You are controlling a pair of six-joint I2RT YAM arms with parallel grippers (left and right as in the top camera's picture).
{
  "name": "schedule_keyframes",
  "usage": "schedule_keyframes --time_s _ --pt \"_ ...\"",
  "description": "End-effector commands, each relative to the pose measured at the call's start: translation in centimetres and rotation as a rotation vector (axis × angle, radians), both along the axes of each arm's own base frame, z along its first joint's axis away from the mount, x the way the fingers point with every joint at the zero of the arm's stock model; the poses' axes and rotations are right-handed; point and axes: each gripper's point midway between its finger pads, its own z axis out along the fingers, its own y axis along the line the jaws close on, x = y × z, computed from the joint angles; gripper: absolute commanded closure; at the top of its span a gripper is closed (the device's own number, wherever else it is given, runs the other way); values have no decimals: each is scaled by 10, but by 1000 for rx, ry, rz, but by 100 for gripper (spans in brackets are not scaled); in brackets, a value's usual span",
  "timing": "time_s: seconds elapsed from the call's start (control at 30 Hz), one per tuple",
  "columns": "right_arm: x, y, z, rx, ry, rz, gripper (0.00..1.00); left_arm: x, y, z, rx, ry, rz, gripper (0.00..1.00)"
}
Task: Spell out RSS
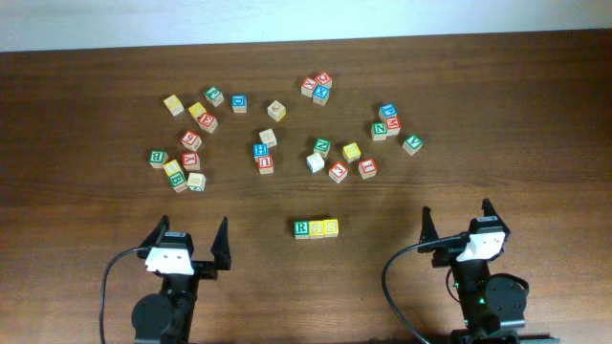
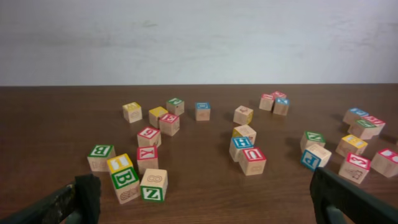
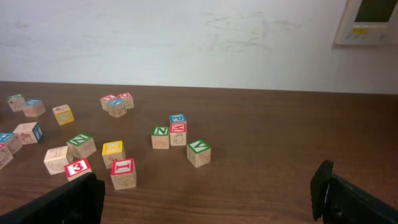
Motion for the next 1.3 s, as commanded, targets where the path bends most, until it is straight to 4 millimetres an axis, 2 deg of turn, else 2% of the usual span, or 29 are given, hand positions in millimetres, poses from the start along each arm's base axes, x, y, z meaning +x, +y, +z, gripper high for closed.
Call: schedule_keyframes --time_s 0.0,0.37,0.83,0.97,1.27 --pt "0 -2 -2 11 1 -12 2 0 6 -1 27 -4 30 1" --pt "0 -2 -2 11 1 -12 2 0 4 -1 97 -9 14 1" --pt "0 -2 -2 11 2 -12 2 0 5 -1 93 -8 18 1" --pt "0 -2 -2 12 2 -12 2 0 7 -1 20 -2 34 1" --pt "0 -2 -2 11 2 -12 2 0 6 -1 68 -5 27 1"
